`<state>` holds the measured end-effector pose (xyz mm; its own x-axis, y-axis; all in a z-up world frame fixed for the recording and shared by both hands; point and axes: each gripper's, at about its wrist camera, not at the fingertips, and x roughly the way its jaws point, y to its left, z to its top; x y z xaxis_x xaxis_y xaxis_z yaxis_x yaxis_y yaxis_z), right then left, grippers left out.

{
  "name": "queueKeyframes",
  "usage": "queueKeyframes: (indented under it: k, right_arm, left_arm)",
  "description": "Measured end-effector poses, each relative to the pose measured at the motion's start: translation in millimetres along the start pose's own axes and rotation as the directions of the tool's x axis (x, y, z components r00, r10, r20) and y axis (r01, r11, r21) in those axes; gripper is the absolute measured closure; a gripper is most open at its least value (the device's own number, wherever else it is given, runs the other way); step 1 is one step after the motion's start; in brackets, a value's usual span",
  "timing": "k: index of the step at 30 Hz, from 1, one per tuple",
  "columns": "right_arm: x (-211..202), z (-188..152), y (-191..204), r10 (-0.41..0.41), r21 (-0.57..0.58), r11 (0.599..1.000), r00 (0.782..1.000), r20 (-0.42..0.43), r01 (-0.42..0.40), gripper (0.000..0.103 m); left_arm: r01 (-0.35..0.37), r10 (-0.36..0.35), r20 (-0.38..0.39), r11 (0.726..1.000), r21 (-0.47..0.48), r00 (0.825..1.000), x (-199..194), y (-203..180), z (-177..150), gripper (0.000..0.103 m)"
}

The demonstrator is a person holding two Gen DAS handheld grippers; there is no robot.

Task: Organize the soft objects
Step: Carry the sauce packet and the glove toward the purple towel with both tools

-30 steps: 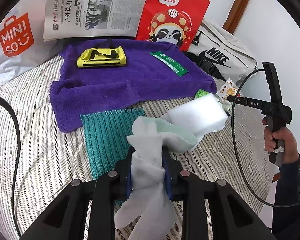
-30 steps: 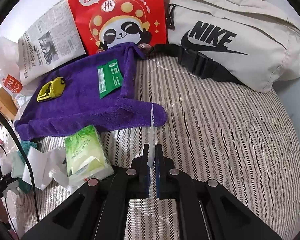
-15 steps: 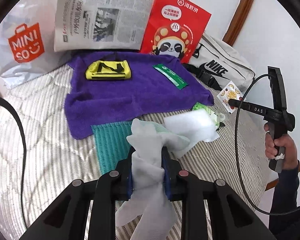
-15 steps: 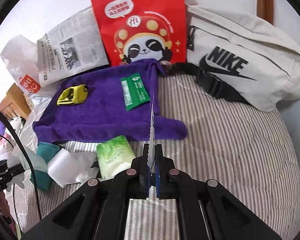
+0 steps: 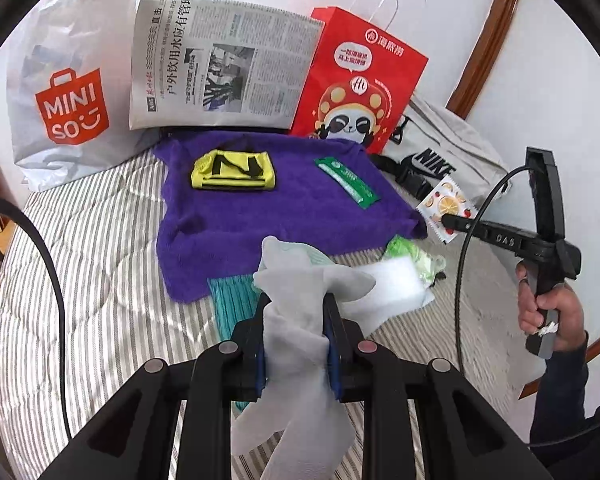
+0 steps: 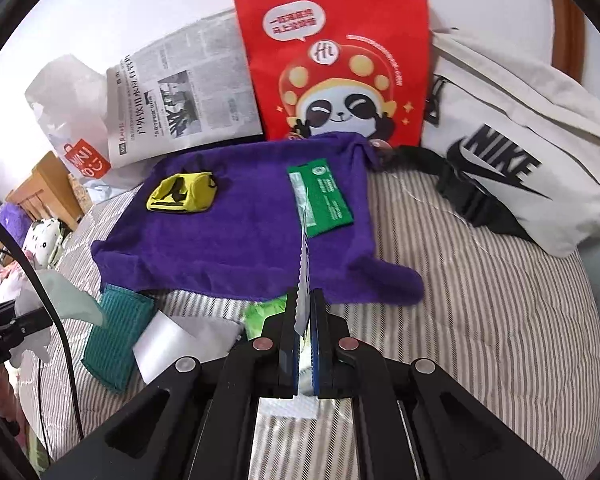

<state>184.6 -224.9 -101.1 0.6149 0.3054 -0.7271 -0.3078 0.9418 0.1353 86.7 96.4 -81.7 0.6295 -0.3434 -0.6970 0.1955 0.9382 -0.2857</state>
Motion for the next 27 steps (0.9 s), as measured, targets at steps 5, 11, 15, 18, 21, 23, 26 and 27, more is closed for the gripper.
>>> queueKeyframes:
  k: [5, 11, 15, 18, 21, 23, 26, 27]
  right_arm:
    - [7, 14, 5, 0.005, -0.015, 1.0, 1.0, -0.003, -0.005, 0.099]
    - [21, 31, 2, -0.009, -0.024, 1.0, 1.0, -0.015, 0.008, 0.099]
    - [38, 42, -1, -0.021, -0.03, 0.999, 0.999, -0.032, 0.02, 0.099]
    - [51, 48, -3, -0.039, -0.038, 0.999, 0.998, -0.047, 0.037, 0.099]
    - [66, 55, -4, -0.076, -0.063, 0.995, 0.995, -0.062, 0.072, 0.099]
    - [76, 58, -6, -0.093, -0.075, 0.993, 0.993, -0.077, 0.087, 0.099]
    - [89, 60, -8, -0.112, -0.084, 0.991, 0.989, -0.099, 0.104, 0.099]
    - [93, 61, -8, -0.12, -0.088, 0.99, 0.987, -0.108, 0.111, 0.099]
  left_arm:
    - [-0.004, 0.004, 0.014, 1.0, 0.001, 1.0, 4, 3, 20, 0.081]
    - [-0.024, 0.024, 0.012, 1.0, 0.016, 1.0, 19, 9, 44, 0.081]
    - [-0.025, 0.025, 0.0, 1.0, 0.016, 1.0, 33, 15, 59, 0.081]
    - [-0.023, 0.023, -0.01, 0.999, 0.026, 1.0, 44, 20, 70, 0.081]
    - [-0.021, 0.021, -0.022, 0.999, 0.029, 1.0, 58, 27, 79, 0.081]
    - [-0.021, 0.021, -0.032, 1.0, 0.021, 0.999, 69, 33, 84, 0.081]
    - [-0.016, 0.016, -0.048, 1.0, 0.01, 0.999, 82, 42, 88, 0.081]
    - [-0.014, 0.015, -0.056, 1.0, 0.006, 0.998, 88, 44, 88, 0.081]
